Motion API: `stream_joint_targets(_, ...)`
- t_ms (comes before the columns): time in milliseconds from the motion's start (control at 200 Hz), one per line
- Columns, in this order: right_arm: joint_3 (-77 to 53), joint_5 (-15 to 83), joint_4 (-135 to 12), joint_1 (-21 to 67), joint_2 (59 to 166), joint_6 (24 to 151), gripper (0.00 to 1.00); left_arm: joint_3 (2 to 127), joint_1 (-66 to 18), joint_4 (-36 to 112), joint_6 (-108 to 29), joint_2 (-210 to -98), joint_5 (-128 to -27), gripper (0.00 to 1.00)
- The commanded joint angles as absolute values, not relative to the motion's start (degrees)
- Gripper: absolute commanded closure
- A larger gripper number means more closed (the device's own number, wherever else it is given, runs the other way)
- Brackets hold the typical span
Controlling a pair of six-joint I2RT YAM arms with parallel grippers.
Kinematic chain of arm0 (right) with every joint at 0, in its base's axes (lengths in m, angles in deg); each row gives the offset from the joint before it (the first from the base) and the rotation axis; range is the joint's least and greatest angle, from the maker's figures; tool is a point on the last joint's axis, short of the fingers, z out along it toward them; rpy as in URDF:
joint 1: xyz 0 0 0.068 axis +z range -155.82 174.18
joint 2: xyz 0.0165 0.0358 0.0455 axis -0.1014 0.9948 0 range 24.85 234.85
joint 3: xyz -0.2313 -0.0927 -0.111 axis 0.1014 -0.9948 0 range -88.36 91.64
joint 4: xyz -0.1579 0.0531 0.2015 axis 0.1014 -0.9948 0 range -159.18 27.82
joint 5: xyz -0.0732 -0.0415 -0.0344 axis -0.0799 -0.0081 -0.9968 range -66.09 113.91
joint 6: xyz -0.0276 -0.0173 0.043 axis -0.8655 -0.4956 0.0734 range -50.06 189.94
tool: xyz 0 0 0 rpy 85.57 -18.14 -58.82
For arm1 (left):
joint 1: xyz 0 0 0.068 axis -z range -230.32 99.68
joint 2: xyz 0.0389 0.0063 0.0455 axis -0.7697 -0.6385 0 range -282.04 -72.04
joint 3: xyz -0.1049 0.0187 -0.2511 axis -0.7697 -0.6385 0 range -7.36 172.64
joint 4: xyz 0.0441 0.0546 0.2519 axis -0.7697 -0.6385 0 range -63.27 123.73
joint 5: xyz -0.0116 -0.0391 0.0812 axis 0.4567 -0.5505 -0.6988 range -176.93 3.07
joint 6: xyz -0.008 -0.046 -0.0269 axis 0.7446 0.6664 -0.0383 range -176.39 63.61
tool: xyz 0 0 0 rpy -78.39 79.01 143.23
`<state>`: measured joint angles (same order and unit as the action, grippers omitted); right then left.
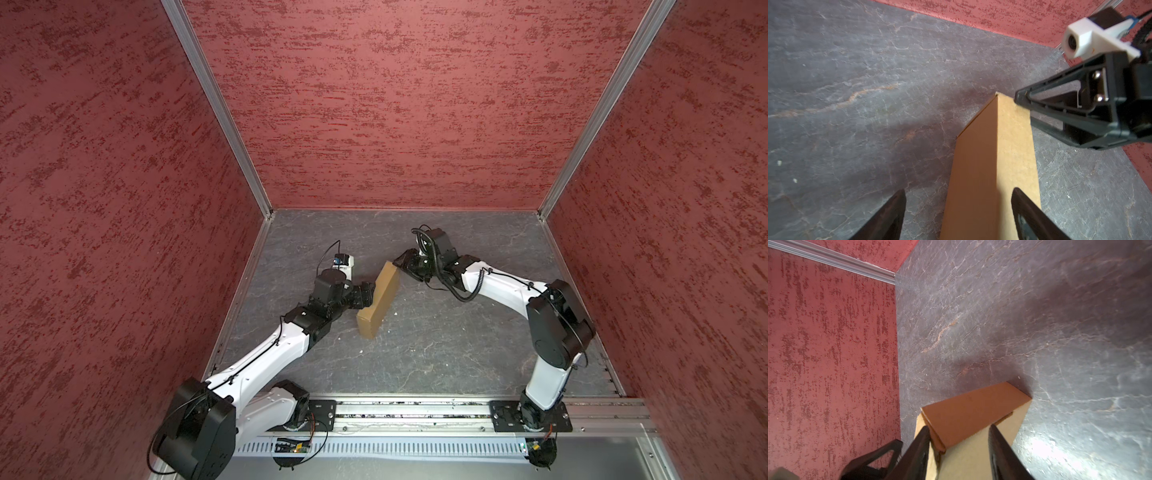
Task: Fold the paper box
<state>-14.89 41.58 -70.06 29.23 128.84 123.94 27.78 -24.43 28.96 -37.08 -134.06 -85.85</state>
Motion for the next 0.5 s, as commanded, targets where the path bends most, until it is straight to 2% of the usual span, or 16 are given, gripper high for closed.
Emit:
stream_joint_targets(0, -11.8, 40.5, -74.7, 29.5, 129.1, 120.7, 0.49, 32.0, -26.0, 27.1, -38.8, -134.1, -85.5, 0.19)
stream_joint_targets(245, -7.1, 41.6, -76.3, 29.5, 129.9, 117.6, 0.45, 37.7, -27.4, 24.7, -40.2, -135.4, -84.7, 0.19)
stream_joint_targets(491, -4.2, 39.8, -81.6, 29.3, 129.2, 111.9, 0.44, 43.4, -27.9, 14.2, -38.3, -133.2, -86.4, 0.19)
